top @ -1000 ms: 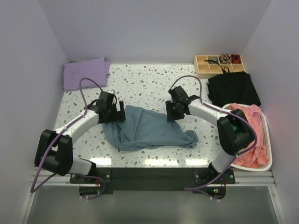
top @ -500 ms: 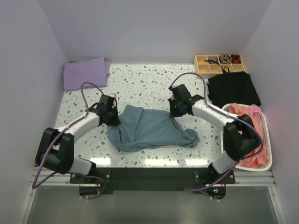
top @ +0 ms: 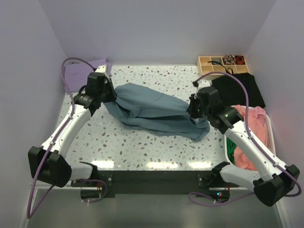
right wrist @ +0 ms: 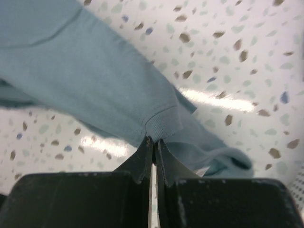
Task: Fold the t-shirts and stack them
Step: Flatten out the tshirt
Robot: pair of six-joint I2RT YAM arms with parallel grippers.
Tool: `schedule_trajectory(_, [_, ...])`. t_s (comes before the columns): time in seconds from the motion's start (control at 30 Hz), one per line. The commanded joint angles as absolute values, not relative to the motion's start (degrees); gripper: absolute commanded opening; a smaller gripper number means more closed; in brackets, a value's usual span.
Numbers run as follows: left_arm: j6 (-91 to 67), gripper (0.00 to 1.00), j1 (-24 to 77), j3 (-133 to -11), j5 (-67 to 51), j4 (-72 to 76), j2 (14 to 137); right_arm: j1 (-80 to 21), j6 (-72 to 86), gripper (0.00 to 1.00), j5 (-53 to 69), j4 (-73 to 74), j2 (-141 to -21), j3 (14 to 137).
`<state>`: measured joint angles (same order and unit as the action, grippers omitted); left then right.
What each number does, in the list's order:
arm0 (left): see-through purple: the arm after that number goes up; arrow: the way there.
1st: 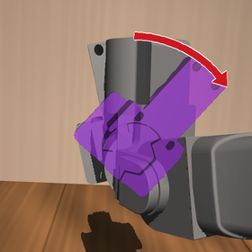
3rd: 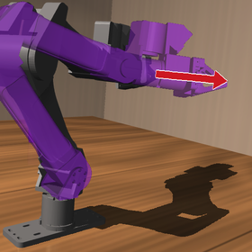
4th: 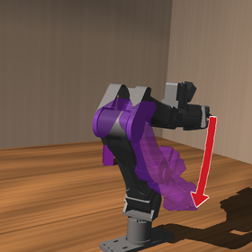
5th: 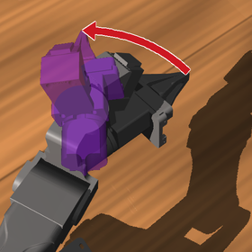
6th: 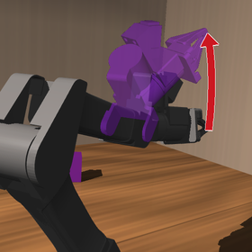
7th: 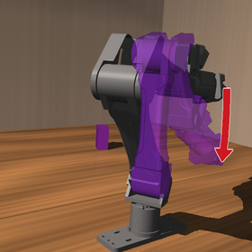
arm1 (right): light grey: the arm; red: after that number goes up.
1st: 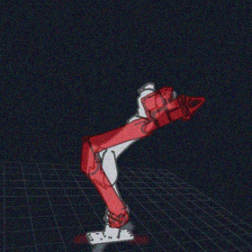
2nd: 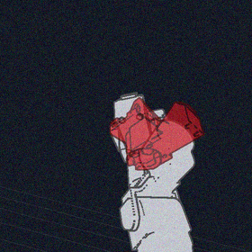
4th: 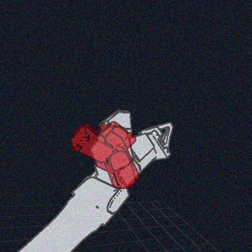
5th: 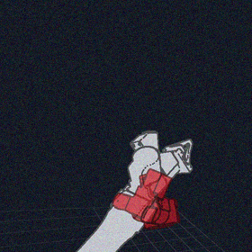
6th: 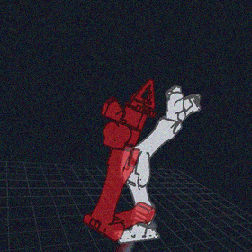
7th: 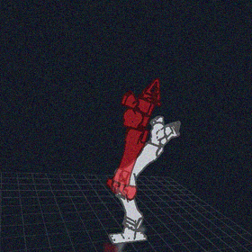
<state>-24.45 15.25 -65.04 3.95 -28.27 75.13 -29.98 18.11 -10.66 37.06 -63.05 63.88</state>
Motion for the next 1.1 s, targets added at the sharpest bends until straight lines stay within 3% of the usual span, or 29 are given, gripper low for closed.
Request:
schedule_trajectory(0.0, [-22.5,0.25,14.3,-63.8,3.4,-30.2,74.2,-30.4,19.0,0.0,8.7,44.5,-63.5,56.6])
schedule_trajectory(0.17, [-26.3,0.27,14.4,-50.6,-8.6,-24.4,73.2,-42.1,25.5,0.01,21.3,40.7,-64.3,45.3])
schedule_trajectory(0.27, [-27.5,0.27,14.4,-45.3,-9.8,-22.9,73.0,-44.7,26.4,0.26,20.8,41.7,-63.6,45.5])
schedule_trajectory(0.33, [-27.6,0.32,14.4,-44.4,-9.0,-23.6,72.5,-44.8,25.1,0.48,11.8,45.6,-62.8,48.3])
schedule_trajectory(0.4, [-27.6,0.38,14.4,-44.4,-8.7,-23.6,71.5,-44.6,23.9,0.54,5.7,46.1,-62.5,53.3])
schedule_trajectory(0.43, [-27.7,0.46,14.4,-44.5,-8.6,-23.6,71.3,-44.7,23.3,0.6,-1.0,45.4,-62.8,54.8])
schedule_trajectory(0.6, [-28.0,0.55,14.5,-46.5,-5.5,-24.3,71.2,-44.6,19.1,0.62,-6.2,34.3,-74.0,64.7])
schedule_trajectory(0.73, [-28.8,0.72,14.3,-47.5,-0.5,-23.5,71.4,-44.5,16.2,0.61,-4.9,26.8,-85.1,69.8])
schedule_trajectory(0.93, [-30.4,0.84,13.5,-47.5,4.3,-19.7,72.6,-43.3,11.7,0.58,-1.0,22.9,-101.5,79.4])
schedule_trajectory(1.07, [-30.7,0.86,12.5,-47.9,3.0,-17.1,74.9,-42.2,10.5,0.55,-0.1,24.5,-107.1,84.8])
